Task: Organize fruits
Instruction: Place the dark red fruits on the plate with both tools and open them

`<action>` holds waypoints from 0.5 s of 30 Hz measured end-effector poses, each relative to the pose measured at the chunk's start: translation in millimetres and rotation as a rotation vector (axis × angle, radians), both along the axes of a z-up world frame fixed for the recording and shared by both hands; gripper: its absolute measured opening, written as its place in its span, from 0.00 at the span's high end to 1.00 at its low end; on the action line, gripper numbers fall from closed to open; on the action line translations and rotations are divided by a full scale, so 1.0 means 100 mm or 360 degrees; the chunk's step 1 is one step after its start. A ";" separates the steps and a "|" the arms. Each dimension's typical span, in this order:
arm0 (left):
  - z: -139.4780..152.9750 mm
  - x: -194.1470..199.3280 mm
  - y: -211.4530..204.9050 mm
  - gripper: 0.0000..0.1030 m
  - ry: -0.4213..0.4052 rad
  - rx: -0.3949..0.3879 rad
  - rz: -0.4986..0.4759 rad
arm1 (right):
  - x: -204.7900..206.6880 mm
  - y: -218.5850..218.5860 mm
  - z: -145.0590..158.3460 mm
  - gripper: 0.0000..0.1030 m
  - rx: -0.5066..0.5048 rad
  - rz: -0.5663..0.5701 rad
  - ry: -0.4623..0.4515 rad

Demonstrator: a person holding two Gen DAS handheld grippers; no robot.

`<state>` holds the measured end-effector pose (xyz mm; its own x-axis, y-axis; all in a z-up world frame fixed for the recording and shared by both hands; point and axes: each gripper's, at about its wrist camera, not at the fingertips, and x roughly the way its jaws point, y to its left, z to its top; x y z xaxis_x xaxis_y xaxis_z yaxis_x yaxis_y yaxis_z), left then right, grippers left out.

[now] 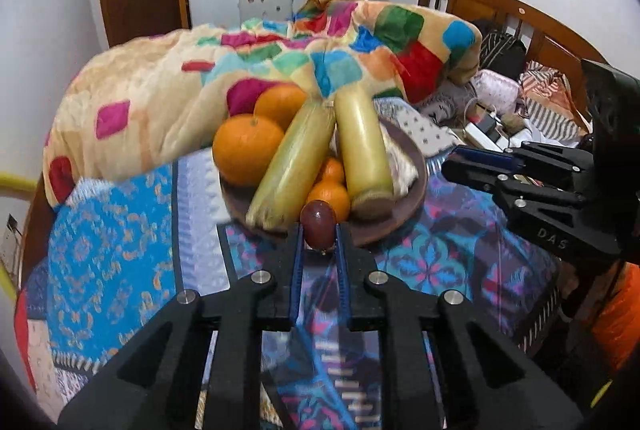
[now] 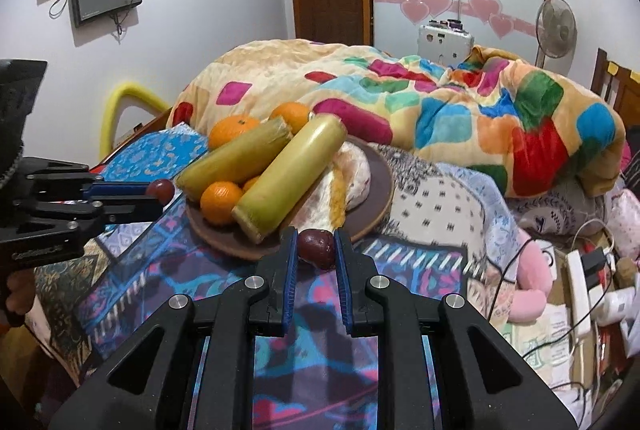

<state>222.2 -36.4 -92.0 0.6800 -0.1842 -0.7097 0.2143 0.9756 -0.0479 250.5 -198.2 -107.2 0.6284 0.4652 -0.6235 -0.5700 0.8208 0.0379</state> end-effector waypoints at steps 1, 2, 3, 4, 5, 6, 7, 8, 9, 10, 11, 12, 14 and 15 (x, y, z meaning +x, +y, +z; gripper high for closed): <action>0.02 0.03 -0.03 0.85 -0.0019 0.0011 -0.0004 | 0.03 0.00 0.01 0.84 -0.0002 -0.0003 -0.0005; 0.03 0.06 -0.04 0.85 -0.0033 0.0017 -0.0005 | 0.07 0.00 0.01 0.84 -0.0005 -0.0008 -0.0013; 0.04 0.11 -0.07 0.85 -0.0044 0.0019 -0.0010 | 0.11 0.01 0.02 0.84 -0.0011 -0.0015 -0.0016; 0.05 0.16 -0.08 0.85 -0.0051 0.0025 -0.0009 | 0.14 0.01 0.02 0.84 -0.0013 -0.0020 -0.0015; 0.05 0.18 -0.10 0.85 -0.0056 0.0031 -0.0006 | 0.22 0.02 0.01 0.84 -0.0015 -0.0023 0.0001; 0.05 0.23 -0.11 0.85 -0.0061 0.0035 -0.0004 | 0.27 0.02 0.00 0.84 -0.0021 -0.0025 0.0015; 0.05 0.26 -0.12 0.85 -0.0063 0.0032 -0.0004 | 0.32 0.03 -0.02 0.84 -0.0031 -0.0030 0.0028; 0.05 0.32 -0.13 0.85 -0.0065 0.0026 -0.0002 | 0.39 0.04 -0.04 0.84 -0.0047 -0.0038 0.0045; 0.04 0.35 -0.14 0.85 -0.0065 0.0024 -0.0001 | 0.47 0.05 -0.06 0.84 -0.0049 -0.0042 0.0066; 0.03 0.37 -0.15 0.85 -0.0065 0.0025 -0.0001 | 0.52 0.05 -0.09 0.84 -0.0046 -0.0040 0.0091; 0.02 0.40 -0.16 0.85 -0.0067 0.0031 0.0002 | 0.57 0.05 -0.11 0.84 -0.0046 -0.0044 0.0113; 0.00 0.43 -0.17 0.85 -0.0069 0.0043 0.0006 | 0.60 0.05 -0.13 0.84 -0.0049 -0.0047 0.0124; -0.02 0.46 -0.19 0.85 -0.0070 0.0056 0.0006 | 0.65 0.06 -0.16 0.84 -0.0057 -0.0041 0.0148; -0.05 0.48 -0.20 0.85 -0.0061 0.0060 0.0005 | 0.65 0.06 -0.17 0.84 -0.0061 -0.0036 0.0153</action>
